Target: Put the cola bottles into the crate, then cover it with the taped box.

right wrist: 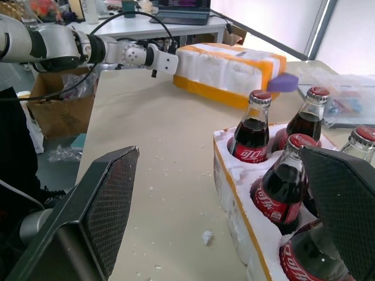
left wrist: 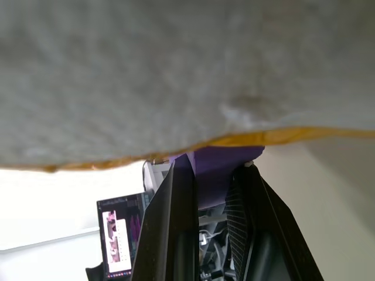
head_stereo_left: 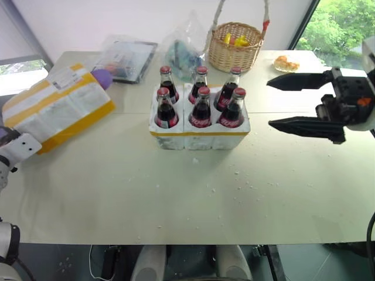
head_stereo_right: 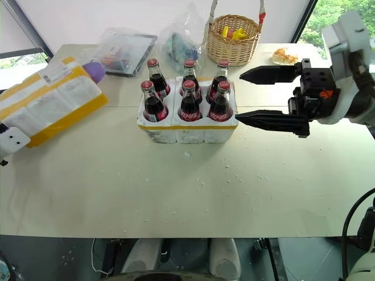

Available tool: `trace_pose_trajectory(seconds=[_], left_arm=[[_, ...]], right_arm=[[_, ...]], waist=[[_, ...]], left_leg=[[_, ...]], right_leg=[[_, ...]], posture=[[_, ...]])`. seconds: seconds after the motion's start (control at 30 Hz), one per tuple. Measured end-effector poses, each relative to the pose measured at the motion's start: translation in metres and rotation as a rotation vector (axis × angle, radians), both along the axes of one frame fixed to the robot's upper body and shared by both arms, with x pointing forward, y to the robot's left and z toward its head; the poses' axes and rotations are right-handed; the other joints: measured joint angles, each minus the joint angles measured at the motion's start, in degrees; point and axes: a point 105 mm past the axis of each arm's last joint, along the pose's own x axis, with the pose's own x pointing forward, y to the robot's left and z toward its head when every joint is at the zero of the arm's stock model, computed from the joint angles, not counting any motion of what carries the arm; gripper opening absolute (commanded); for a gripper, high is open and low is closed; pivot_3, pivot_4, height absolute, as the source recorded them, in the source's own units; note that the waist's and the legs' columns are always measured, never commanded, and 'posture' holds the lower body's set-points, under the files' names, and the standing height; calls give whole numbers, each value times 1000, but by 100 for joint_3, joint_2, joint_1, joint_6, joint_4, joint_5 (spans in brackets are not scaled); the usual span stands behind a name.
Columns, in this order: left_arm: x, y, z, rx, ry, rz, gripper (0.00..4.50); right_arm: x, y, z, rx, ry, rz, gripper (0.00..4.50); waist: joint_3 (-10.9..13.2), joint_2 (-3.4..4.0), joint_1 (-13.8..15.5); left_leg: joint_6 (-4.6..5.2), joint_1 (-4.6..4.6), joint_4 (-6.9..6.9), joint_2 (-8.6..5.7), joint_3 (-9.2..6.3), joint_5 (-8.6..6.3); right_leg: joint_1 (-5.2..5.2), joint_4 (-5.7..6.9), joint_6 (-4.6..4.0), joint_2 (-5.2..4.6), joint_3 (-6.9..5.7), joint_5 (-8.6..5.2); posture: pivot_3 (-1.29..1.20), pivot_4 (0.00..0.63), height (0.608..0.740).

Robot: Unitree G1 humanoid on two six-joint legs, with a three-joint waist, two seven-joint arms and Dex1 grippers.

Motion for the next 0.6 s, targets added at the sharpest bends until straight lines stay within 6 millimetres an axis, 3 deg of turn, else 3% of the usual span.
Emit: trace_pose_trajectory(seconds=[0.2, 0.3, 0.43, 0.6], left_arm=[[1, 0, 7, -3, -8, -9, 153], [2, 1, 23, 17, -27, -35, 153], [4, 0, 54, 29, -92, -72, 153], [7, -14, 117, 71, -219, -174, 153]], right_arm=[[1, 0, -2, 13, 17, -7, 4500], [2, 0, -6, 32, 43, -6, 4500], [7, -1, -8, 43, 13, -34, 4500], [13, -6, -12, 64, 13, -54, 4500]], waist=[[-1, -1, -4], [-3, -6, -2], [-3, -7, -3], [-4, -10, -1]], left_leg=[[0, 0, 1, 0, 0, 0], [0, -1, 1, 1, 0, 0], [0, -1, 1, 1, 0, 0], [0, -2, 0, 2, 2, 0]], right_leg=[[0, 1, 0, 0, 0, 0], [0, 1, -1, 0, 0, 1], [0, 0, -1, 1, 0, 1], [0, -3, -2, 2, 1, 1]], posture=[[0, 150, 737], [0, 150, 737], [0, 150, 737], [0, 150, 737]])
